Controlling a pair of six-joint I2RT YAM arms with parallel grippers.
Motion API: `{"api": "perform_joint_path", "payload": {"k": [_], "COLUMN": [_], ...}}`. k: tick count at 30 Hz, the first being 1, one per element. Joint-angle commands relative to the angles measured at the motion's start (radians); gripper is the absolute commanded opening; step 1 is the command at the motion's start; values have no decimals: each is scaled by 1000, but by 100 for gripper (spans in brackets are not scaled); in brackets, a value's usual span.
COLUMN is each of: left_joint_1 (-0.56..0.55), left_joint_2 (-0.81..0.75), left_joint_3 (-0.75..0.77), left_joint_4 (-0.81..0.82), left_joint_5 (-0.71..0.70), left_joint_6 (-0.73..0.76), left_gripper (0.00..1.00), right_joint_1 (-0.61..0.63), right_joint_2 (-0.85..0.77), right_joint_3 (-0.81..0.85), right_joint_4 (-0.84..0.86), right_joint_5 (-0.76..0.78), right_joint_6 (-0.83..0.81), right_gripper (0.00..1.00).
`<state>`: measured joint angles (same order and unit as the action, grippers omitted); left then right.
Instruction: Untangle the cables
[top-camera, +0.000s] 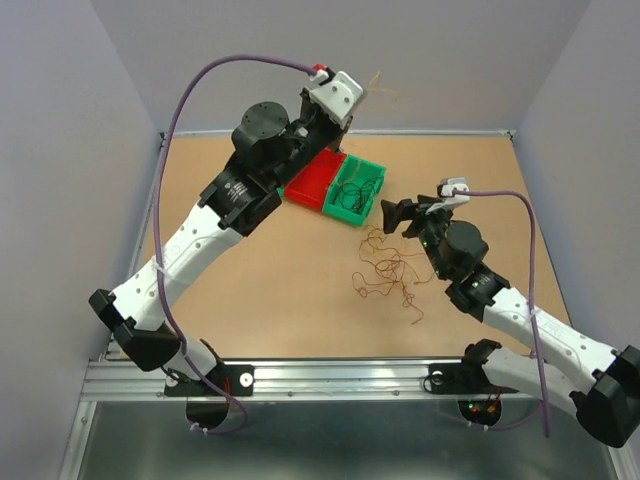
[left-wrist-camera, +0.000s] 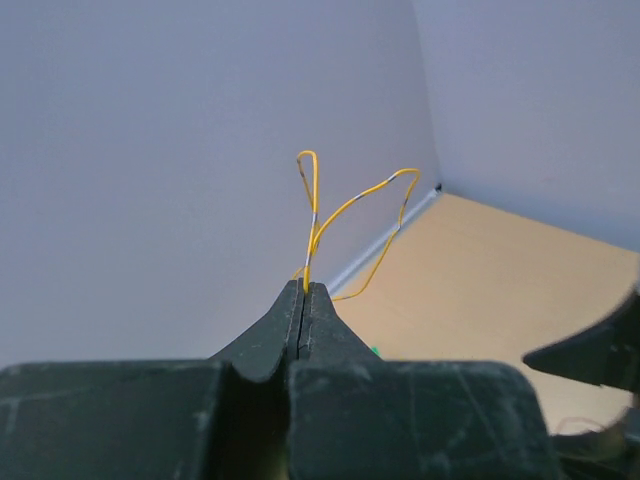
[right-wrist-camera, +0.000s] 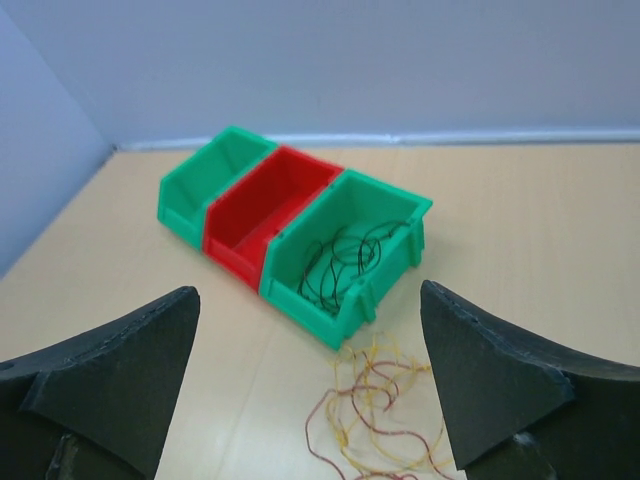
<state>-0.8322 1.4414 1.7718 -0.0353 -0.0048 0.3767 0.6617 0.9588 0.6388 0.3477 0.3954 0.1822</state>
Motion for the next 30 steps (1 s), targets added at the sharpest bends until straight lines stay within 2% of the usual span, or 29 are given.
{"api": "perform_joint_path", "payload": {"k": [1,5,6,9,14,16,18,20,21,23,26,30], "left_joint_1": [62,161,183,275,337,340,344,360,367,378,378,377], "left_joint_2": [33,126,173,307,574,698,747,688,600,529,439,447], "left_joint_3": [126,68,5,-115,-204,-209,-171,-198,-278,-324,-370,-341], "left_joint_4": [196,265,302,334,279,246,180,216,269,351,353,266], "left_joint_5": [-54,-2,0,121,294,278,276,304,305,304,289,261], "left_joint_6": [14,2,-13,-35,17,33,36,27,-10,-18,-48,-79], "left_gripper": [0,0,0,0,0,0,0,0,0,0,0,0], "right_joint_1": [-1,1,1,-1,-1,-1,-1,1,-1,-1,-1,1], "right_joint_2": [-104,-218,-267,-343,-394,-403,-399,-393,-391,-382,-365,-345], "right_joint_3": [-47,-99,-120,-142,-139,-136,-134,-130,-125,-122,-113,-100], "right_joint_4": [157,157,157,151,91,76,70,65,62,59,54,47], "right_joint_5": [97,151,158,168,189,189,191,192,192,189,186,171], "right_joint_6": [25,30,26,13,3,7,5,7,10,10,16,28], "right_gripper": [96,95,95,95,94,94,94,94,94,94,93,93]}}
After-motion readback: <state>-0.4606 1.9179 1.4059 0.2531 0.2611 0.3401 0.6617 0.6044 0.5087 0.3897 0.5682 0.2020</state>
